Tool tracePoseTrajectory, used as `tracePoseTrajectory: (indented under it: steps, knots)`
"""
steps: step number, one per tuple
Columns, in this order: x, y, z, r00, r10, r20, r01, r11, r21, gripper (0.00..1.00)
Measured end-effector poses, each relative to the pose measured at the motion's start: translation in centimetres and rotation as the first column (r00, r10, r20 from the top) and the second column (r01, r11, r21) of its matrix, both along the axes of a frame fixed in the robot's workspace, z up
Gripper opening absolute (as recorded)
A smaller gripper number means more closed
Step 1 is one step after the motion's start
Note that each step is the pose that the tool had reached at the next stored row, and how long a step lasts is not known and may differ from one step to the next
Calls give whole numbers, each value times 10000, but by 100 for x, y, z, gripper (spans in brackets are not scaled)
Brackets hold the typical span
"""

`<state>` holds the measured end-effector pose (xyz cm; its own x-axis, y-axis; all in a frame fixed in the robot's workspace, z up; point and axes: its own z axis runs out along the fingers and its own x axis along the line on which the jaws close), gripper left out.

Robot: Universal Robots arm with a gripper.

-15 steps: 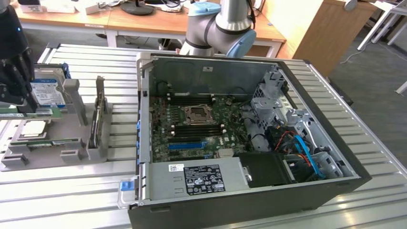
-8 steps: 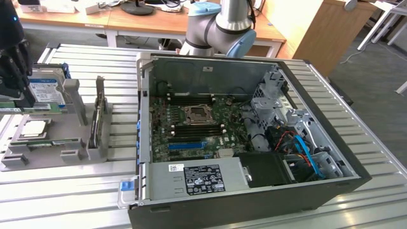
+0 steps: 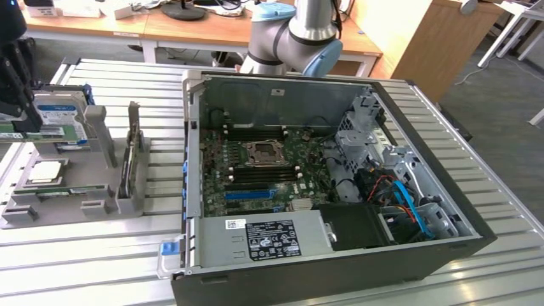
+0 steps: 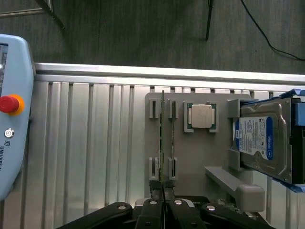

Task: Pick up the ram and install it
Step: 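Pick up the ram and move it above insertion slot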

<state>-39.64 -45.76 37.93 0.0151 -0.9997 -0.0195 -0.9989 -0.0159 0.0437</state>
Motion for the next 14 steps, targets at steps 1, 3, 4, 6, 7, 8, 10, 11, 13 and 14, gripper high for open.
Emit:
tracePoseTrajectory:
  steps: [1, 3, 4, 6, 7, 8, 10, 11, 13, 14]
  knots:
    - [0, 0, 13, 10000, -1, -1, 1, 10000, 0, 12]
    - [2, 0, 41, 10000, 0, -2, 0, 10000, -1, 12]
    - [3, 0, 57, 10000, 0, -2, 0, 10000, 0, 12]
    - [4, 0, 83, 10000, 0, -2, 0, 10000, -1, 12]
    - [4, 0, 96, 10000, 0, -2, 0, 10000, 0, 12]
    - [4, 0, 111, 10000, 0, -1, 0, 10000, 0, 12]
    - [4, 0, 138, 10000, 0, -2, 0, 10000, 0, 12]
    - [4, 0, 151, 10000, 0, -2, 0, 10000, 0, 12]
    - [4, 0, 174, 10000, 0, -1, 0, 10000, 1, 12]
    - [5, 0, 186, 10000, 0, -2, 0, 10000, 0, 12]
